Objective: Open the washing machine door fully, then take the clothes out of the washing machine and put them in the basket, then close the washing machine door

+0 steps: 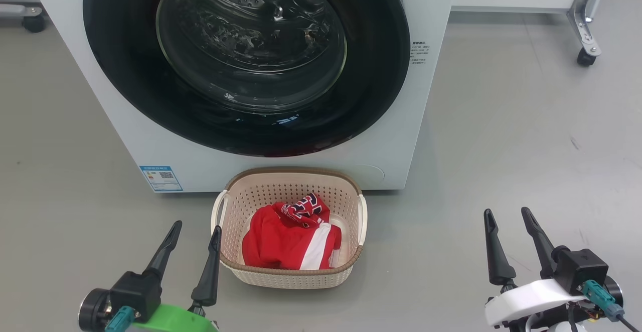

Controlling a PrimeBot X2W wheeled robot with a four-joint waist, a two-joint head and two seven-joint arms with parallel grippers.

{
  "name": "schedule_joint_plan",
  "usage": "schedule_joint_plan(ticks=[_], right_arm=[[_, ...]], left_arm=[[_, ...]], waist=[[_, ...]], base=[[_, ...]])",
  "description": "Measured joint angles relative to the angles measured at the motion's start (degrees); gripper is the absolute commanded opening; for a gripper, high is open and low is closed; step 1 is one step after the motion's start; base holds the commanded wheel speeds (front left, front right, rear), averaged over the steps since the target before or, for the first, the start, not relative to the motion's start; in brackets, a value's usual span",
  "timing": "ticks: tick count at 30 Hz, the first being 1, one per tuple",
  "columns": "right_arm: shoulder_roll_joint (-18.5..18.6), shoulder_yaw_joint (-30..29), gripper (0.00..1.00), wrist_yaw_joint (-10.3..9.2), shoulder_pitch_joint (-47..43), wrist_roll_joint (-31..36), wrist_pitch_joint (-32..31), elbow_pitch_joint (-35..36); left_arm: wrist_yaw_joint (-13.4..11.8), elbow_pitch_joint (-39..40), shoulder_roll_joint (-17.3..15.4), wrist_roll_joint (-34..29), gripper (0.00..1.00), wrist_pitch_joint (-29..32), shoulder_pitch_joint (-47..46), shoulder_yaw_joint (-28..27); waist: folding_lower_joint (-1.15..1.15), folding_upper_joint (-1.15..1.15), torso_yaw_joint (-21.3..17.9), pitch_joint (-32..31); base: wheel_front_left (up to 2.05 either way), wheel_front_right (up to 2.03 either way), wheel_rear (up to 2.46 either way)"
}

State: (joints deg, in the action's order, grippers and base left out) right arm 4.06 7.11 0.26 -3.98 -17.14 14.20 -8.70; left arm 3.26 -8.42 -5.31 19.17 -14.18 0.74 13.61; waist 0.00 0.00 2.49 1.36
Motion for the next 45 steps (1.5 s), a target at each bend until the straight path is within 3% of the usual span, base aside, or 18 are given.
schedule_joint_plan(ticks=[23, 24, 34, 45], right_arm=[[0.0, 0.0, 1.0, -0.94, -2.1, 0.1, 0.0, 3.4], [0.0, 0.0, 0.0, -0.94, -2.2, 0.1, 0.0, 3.5], [-0.9, 0.3, 0.0, -0.85, -3.7, -1.6, -0.3, 0.2], [-1.0, -0.5, 0.0, -0.03, -3.6, -11.2, -1.9, 0.4]], left_arm=[[-0.4, 0.9, -0.3, 0.0, 1.0, 0.5, 0.4, 0.1], [-0.5, 0.9, -0.3, 0.0, 0.0, 0.5, 0.4, 0.1], [-0.4, -2.4, 0.7, 1.5, 0.0, 0.6, 2.0, 0.5], [0.1, -2.3, 1.0, 11.2, 0.0, 2.5, 1.9, -0.9]], waist=[[0.0, 0.0, 0.0, 0.3], [0.0, 0.0, 0.0, 0.3], [0.0, 0.0, -0.1, 0.2], [0.0, 0.0, -0.4, 0.1]], base=[[0.0, 0.0, 0.0], [0.0, 0.0, 0.0], [0.0, 0.0, 0.0], [0.0, 0.0, 0.0]])
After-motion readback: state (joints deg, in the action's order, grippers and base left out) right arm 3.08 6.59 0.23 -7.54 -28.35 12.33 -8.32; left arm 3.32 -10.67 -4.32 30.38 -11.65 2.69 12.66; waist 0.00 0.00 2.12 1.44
